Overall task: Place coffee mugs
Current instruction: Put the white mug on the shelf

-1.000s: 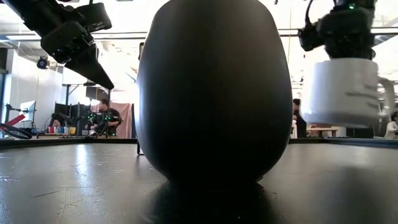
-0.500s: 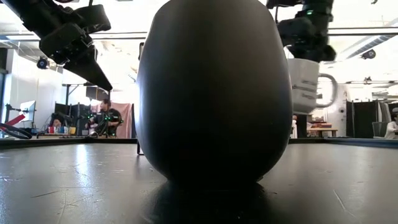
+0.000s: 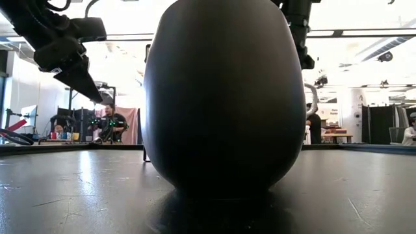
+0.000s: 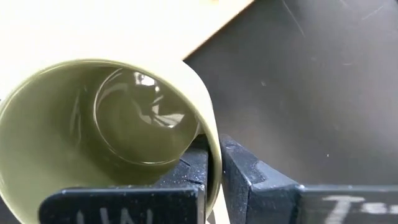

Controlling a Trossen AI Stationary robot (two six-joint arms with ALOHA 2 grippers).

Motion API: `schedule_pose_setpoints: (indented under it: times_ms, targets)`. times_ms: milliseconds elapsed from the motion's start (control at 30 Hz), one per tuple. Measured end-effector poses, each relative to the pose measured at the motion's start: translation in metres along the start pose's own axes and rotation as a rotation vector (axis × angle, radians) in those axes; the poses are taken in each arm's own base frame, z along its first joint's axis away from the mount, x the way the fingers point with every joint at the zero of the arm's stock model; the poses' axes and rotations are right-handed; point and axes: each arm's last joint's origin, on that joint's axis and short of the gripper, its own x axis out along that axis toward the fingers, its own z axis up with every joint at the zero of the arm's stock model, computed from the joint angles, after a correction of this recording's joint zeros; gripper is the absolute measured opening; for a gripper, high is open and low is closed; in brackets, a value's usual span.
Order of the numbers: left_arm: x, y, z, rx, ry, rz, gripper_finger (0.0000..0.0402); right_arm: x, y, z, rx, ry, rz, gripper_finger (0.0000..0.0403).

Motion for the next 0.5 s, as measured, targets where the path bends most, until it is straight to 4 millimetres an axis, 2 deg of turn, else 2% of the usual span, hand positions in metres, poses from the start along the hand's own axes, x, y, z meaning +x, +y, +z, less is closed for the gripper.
schedule_pose_setpoints:
  times_ms: [267, 500]
  targets:
    - [-0.002, -0.001, -0.002, 0.0, -0.004, 0.008, 0.0004, 0.014, 0.0, 0.018, 0.0, 0.017, -0.012, 0.0013]
    - [-0.002, 0.0, -0.002, 0.004, -0.002, 0.01, 0.0004, 0.017, 0.006, 0.033, 0.008, 0.012, 0.038, 0.0013]
